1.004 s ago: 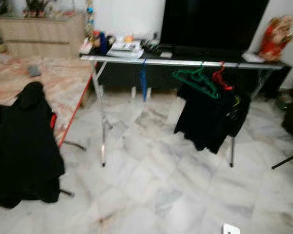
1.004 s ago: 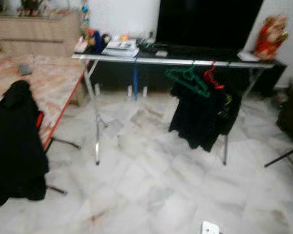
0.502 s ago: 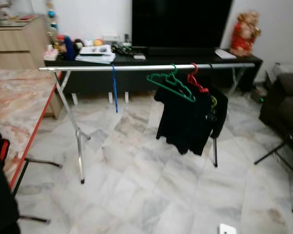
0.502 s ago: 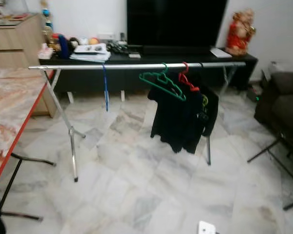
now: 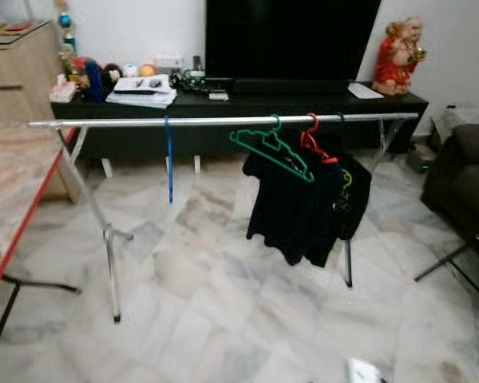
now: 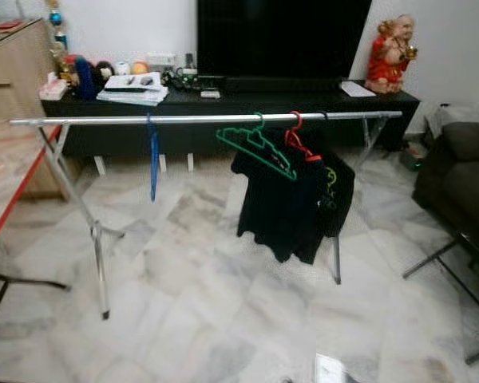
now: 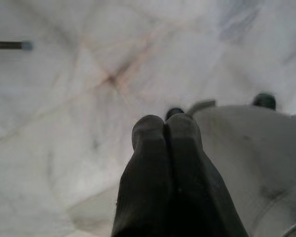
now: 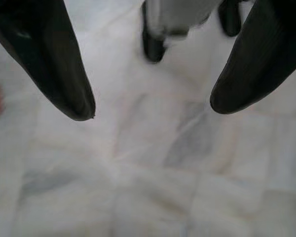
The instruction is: Hang hanger
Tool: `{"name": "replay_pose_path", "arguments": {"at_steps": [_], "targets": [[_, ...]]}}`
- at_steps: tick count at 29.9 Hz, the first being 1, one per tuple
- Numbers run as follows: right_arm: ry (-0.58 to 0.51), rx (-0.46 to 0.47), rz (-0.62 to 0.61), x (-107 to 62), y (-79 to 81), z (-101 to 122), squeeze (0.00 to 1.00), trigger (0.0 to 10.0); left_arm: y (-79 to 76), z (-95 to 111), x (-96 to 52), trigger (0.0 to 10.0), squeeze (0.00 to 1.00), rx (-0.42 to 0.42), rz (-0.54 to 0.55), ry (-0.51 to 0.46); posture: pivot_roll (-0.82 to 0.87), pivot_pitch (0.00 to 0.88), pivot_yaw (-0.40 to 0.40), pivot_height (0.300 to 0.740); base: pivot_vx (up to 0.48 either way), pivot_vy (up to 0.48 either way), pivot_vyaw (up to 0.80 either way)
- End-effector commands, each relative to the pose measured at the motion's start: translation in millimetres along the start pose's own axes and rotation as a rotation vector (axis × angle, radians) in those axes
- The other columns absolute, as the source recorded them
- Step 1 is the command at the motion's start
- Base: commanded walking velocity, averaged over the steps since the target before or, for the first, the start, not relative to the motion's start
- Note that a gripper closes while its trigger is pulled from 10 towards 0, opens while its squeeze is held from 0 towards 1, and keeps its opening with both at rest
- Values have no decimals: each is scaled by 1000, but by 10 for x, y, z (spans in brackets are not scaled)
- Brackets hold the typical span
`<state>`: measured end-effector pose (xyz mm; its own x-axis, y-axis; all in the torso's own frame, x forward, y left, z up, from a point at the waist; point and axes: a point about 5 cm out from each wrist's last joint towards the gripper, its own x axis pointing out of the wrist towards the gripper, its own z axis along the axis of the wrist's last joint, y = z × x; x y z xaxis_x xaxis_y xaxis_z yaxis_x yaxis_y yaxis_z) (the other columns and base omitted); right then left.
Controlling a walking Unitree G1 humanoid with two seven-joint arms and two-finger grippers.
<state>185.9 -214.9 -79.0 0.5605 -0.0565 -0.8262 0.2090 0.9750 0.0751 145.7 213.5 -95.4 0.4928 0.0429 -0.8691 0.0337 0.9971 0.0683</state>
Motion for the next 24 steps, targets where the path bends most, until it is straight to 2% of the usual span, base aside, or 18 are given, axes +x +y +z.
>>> {"name": "replay_pose_path", "arguments": {"at_steps": [1,7,10,14,15,17,18,20,21,22,23,24], "targets": [[-26,-30,59,33,215,82,0,10000,-238,83,43,10000,0,13,-21,2,10,0,-48,740,356,0,800],[-31,-6,56,34,220,87,0,10000,-290,38,39,10000,0,8,-26,11,3,0,-42,740,354,0,74],[-34,5,56,35,223,89,0,10000,-38,-158,-26,10000,0,0,-2,35,0,0,-40,740,352,0,0],[-38,11,58,35,225,96,0,10000,262,-322,-119,10000,0,-6,32,57,-5,0,-41,740,352,0,0],[-39,11,59,35,226,96,0,10000,273,-328,-123,10000,0,-7,33,57,-6,0,-43,740,352,0,0],[-40,15,57,35,227,97,0,10000,233,-314,-111,10000,0,-6,28,53,-8,0,-43,740,351,0,0],[-40,14,58,35,228,99,0,10000,99,-251,-70,10000,0,-3,12,43,-8,0,-43,740,352,0,0],[-40,13,59,35,228,99,0,10000,54,-228,-57,10000,0,-3,7,40,-10,0,-44,740,354,0,0],[-40,10,61,35,227,100,0,10000,-102,-141,-15,10000,0,-1,-11,29,-12,0,-44,740,356,0,0],[-40,10,61,35,227,100,0,10000,-102,-141,-15,10000,0,-1,-11,29,-12,0,-44,740,356,0,0],[-39,6,63,35,226,99,0,10000,-197,-91,5,10000,0,0,-23,23,-12,0,-45,740,352,0,0],[-39,3,64,35,226,99,0,10000,-224,-81,9,10000,0,0,-27,22,-12,0,-45,740,352,0,0]]}}
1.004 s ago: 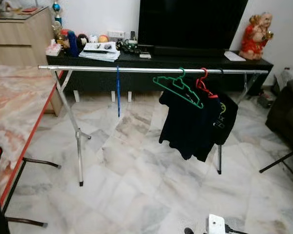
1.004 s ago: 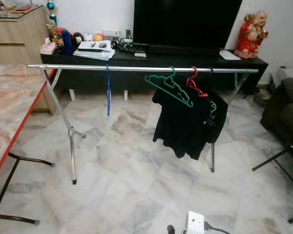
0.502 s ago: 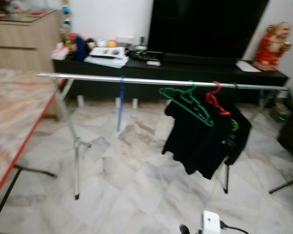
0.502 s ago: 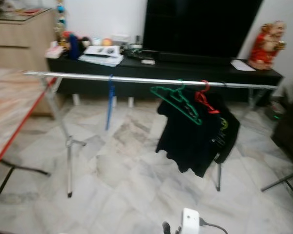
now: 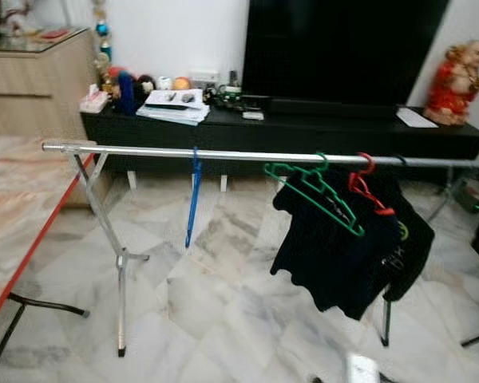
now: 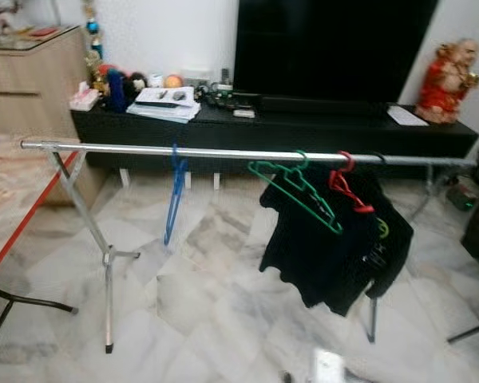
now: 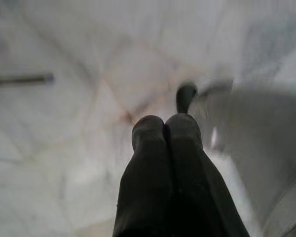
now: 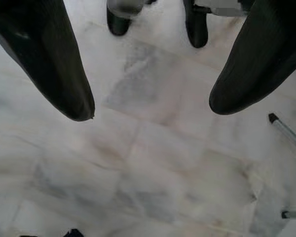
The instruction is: Hang hanger
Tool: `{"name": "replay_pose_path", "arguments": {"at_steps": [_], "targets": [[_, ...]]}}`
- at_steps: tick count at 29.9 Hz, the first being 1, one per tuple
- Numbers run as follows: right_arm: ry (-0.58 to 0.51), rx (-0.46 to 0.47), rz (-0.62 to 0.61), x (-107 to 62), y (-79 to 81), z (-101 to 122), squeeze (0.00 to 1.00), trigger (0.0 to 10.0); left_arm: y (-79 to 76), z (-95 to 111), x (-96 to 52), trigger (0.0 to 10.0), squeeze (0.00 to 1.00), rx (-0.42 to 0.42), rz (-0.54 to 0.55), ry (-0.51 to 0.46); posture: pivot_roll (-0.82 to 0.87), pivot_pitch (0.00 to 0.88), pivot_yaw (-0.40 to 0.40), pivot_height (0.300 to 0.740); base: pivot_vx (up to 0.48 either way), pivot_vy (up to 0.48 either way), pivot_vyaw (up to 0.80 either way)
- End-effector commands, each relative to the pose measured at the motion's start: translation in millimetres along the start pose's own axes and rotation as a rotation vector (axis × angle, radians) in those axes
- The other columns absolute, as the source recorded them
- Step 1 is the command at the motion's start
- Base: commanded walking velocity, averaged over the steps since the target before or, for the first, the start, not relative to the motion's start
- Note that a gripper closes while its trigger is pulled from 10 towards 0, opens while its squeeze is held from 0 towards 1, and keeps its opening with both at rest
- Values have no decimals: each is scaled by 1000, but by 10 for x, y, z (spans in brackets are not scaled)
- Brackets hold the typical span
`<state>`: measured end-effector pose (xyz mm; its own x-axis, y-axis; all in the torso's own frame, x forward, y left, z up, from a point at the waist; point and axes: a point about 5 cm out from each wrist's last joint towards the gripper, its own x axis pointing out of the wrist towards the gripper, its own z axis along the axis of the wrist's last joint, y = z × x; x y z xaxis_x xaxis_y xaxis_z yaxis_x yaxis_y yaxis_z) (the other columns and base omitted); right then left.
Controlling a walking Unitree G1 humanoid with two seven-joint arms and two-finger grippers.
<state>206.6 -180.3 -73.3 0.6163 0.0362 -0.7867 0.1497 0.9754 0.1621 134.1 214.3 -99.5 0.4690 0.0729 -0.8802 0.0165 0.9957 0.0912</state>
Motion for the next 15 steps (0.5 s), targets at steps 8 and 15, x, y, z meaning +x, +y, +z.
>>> {"name": "replay_pose_path", "arguments": {"at_steps": [8,15], "targets": [[8,-2,-33,-34,-159,-27,0,10000,-180,-19,10,10000,0,7,-53,6,-4,0,-51,740,352,0,0],[13,-18,-21,-34,-151,-33,0,10000,177,-197,-68,10000,0,12,-13,35,-6,0,-52,740,352,0,0]]}}
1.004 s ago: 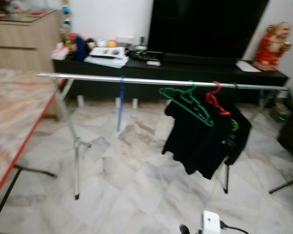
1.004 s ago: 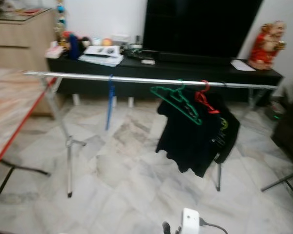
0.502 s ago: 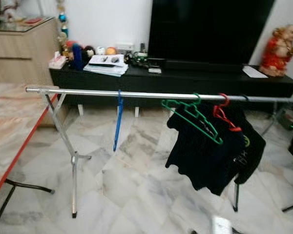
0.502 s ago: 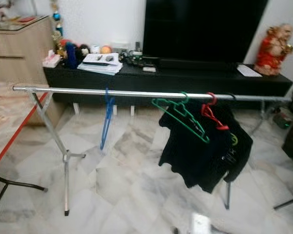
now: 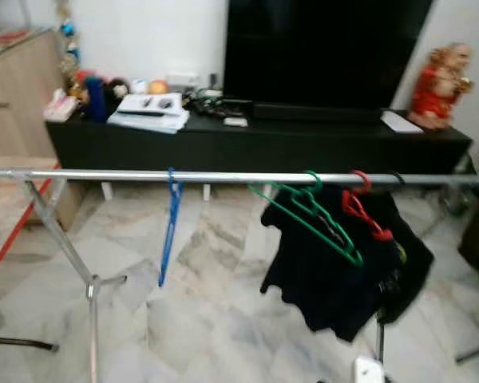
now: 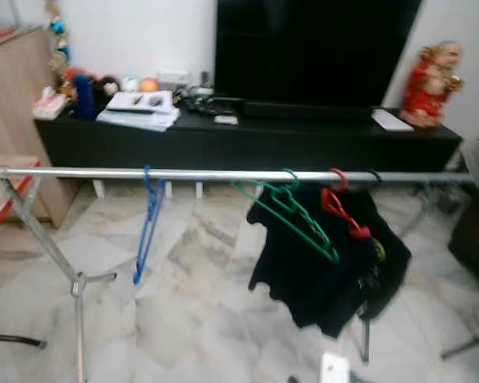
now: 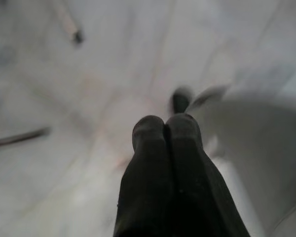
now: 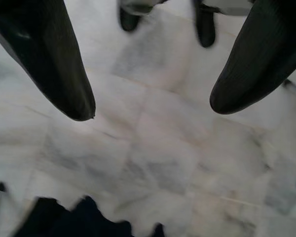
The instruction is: Hang hanger
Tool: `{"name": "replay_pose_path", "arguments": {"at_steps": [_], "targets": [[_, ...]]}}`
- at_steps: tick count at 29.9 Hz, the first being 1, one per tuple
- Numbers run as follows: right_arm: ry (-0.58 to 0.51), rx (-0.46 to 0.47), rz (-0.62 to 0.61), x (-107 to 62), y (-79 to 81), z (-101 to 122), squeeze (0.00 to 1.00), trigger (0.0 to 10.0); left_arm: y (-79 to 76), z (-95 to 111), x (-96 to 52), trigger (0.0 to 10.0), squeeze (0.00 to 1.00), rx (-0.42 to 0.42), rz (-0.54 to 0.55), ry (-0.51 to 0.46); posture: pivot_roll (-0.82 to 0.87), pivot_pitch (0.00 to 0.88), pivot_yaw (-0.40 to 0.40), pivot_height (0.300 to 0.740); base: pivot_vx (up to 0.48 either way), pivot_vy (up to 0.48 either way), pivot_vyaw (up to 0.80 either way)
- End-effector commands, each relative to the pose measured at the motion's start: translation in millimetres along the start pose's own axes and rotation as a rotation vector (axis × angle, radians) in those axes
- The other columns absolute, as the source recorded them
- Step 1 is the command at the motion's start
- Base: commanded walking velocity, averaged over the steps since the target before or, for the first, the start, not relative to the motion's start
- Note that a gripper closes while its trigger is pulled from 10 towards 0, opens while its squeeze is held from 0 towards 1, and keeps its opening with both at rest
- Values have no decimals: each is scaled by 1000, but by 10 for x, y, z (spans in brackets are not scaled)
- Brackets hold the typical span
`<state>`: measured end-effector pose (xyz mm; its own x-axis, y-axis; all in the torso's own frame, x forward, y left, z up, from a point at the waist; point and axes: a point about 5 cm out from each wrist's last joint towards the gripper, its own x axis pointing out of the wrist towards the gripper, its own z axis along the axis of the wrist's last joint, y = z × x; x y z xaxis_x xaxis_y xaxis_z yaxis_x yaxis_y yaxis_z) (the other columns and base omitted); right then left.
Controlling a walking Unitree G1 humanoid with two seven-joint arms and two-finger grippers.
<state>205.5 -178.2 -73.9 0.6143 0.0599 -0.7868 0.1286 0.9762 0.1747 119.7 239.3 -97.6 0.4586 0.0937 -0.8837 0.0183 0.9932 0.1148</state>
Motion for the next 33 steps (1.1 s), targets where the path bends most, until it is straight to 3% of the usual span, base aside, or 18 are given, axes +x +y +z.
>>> {"name": "replay_pose_path", "arguments": {"at_steps": [1,7,11,18,27,33], "targets": [[7,-10,-44,-37,-168,-19,0,10000,-43,-85,-12,10000,0,0,-30,25,-6,0,-52,740,352,0,0],[9,-12,-36,-37,-160,-27,0,10000,3,-126,-29,10000,0,50,-37,38,-8,0,-52,740,161,0,0],[13,-20,-26,-35,-147,-33,0,10000,-206,-3,24,10000,0,108,-80,24,-11,0,-51,740,0,0,0],[20,-26,-22,-38,-148,-52,0,10000,-283,103,52,10000,0,148,-101,12,-14,0,-46,740,0,0,0],[16,-17,-37,-43,-157,-71,0,10000,-39,26,10,10000,0,137,-69,24,-31,0,-34,740,0,-178,0],[17,-25,-44,-42,-160,-69,0,10000,-80,38,19,10000,0,137,-70,25,-28,0,-34,740,0,-469,0]]}}
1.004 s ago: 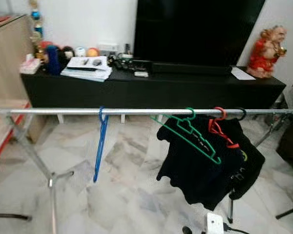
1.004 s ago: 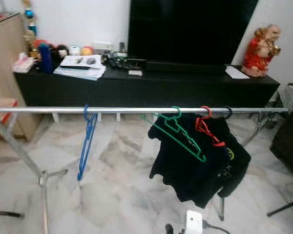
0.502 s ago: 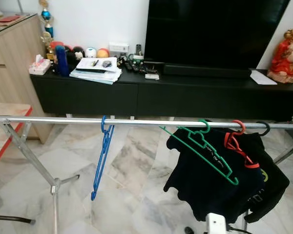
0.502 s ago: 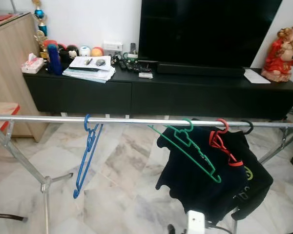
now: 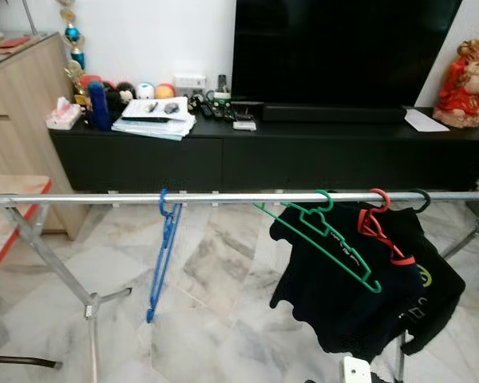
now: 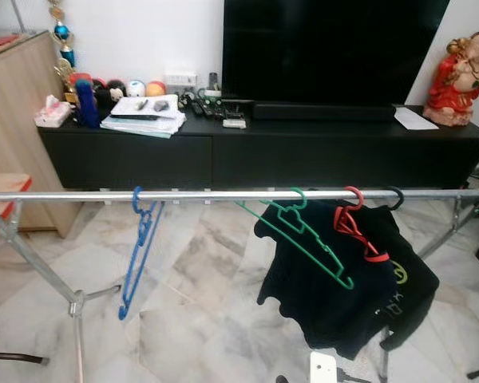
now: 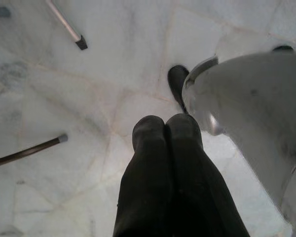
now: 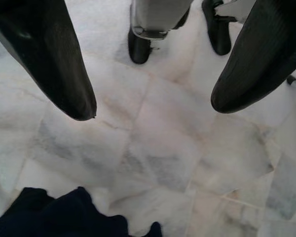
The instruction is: Hang hanger
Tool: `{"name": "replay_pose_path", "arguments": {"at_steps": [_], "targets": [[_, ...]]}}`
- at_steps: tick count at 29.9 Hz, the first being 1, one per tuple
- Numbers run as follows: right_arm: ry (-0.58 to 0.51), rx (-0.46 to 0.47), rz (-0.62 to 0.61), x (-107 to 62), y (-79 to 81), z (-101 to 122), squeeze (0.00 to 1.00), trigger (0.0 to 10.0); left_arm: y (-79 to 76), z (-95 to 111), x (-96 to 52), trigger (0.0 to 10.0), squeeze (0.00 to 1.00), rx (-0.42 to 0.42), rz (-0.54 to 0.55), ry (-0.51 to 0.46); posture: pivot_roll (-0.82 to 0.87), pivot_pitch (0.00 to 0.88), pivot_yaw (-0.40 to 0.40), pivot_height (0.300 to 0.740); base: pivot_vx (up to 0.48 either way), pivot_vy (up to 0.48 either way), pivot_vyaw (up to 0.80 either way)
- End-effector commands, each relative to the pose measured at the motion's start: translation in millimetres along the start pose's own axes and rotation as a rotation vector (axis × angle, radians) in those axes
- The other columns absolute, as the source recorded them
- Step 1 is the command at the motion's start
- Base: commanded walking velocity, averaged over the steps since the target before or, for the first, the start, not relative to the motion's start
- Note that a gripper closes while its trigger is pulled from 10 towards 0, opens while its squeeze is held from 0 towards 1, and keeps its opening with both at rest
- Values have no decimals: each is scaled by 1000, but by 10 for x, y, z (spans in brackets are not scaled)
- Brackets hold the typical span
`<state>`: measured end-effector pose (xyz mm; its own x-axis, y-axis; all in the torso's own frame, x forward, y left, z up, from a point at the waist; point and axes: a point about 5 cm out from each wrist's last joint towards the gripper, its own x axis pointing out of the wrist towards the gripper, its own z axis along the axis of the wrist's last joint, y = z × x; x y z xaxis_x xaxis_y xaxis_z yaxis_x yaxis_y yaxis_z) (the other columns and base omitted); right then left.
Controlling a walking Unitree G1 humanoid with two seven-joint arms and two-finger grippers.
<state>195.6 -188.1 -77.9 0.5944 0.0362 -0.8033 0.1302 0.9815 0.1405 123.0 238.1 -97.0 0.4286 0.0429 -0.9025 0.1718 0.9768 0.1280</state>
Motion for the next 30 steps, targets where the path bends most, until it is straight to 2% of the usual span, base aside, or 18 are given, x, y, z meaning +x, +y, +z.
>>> {"name": "replay_pose_path", "arguments": {"at_steps": [1,6,17,23,27,29,30], "targets": [[-4,-8,-16,-7,-44,11,0,10000,-85,21,18,10000,0,-7,-16,-4,-26,0,-35,740,0,-469,0],[-6,-21,-14,-6,-45,19,0,10000,-169,6,28,10000,0,-15,-17,2,-26,0,-37,740,0,-102,0],[-31,21,-20,-7,-47,37,0,10000,-201,12,34,10000,0,-31,-24,1,-50,0,-42,740,0,0,0],[-133,29,-31,-17,-65,133,0,10000,-275,38,46,10000,0,-39,-35,-8,-73,0,-53,740,0,0,0],[-206,99,-57,-32,-80,170,0,10000,-296,32,47,10000,0,-38,-36,-8,-75,0,-62,740,0,0,0],[-250,119,-60,-43,-83,193,0,10000,-277,3,40,10000,0,-38,-32,-3,-74,0,-71,740,0,0,0],[-309,109,-52,-60,-100,270,0,10000,-270,-5,37,10000,0,-39,-30,-2,-73,0,-73,740,0,0,0]]}}
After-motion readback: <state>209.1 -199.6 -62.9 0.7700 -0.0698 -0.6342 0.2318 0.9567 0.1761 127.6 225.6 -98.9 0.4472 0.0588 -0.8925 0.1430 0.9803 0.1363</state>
